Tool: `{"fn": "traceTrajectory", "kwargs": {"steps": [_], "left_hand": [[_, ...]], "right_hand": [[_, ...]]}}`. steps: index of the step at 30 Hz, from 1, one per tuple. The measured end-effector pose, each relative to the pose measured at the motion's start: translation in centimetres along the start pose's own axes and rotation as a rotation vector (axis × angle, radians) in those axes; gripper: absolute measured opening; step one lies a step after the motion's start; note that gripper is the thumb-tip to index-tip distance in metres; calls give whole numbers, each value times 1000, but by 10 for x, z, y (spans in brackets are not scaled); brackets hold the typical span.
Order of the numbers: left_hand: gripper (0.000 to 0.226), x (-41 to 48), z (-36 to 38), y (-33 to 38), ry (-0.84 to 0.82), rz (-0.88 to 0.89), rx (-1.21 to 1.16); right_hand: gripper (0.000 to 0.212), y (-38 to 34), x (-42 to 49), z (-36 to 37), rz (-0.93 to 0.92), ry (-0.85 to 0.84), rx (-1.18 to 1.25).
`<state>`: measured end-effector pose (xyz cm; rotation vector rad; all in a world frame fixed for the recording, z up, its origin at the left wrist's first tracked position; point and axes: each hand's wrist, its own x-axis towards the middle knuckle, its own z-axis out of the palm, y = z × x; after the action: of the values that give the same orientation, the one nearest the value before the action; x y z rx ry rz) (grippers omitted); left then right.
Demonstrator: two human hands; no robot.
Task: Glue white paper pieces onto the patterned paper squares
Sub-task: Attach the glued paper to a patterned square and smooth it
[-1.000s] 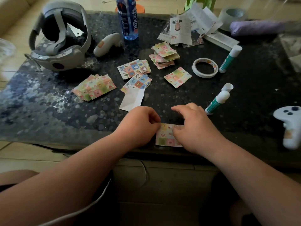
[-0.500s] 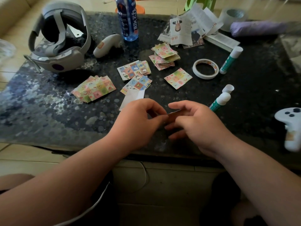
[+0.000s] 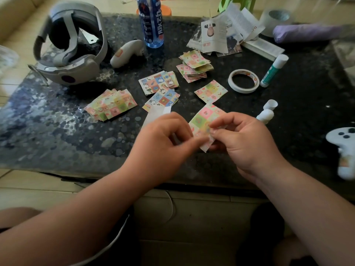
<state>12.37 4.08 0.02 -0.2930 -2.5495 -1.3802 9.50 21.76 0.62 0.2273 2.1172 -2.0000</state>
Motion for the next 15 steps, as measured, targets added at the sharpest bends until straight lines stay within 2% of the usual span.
{"fn": "traceTrajectory", "kwargs": {"steps": [2, 4, 6, 9, 13, 15], "left_hand": [[25, 7, -4, 0, 61, -265, -66], [27, 14, -9, 0, -25, -556, -298], [29, 17, -9, -2, -139, -727, -533], [7, 16, -4, 0, -208, -750, -520], [9, 14, -4, -2, -200, -735, -453], [8, 14, -4, -1, -237, -742, -471]], "right_hand": [[23, -2, 0, -2, -9, -23, -43], [23, -2, -1, -2, -24, -81, -87], [28, -2, -3, -1, -41, -127, -135], [32, 1, -4, 1, -54, -96, -156], [49, 4, -2, 2, -29, 18, -131], [36, 5, -1, 3, -21, 5, -144]]}}
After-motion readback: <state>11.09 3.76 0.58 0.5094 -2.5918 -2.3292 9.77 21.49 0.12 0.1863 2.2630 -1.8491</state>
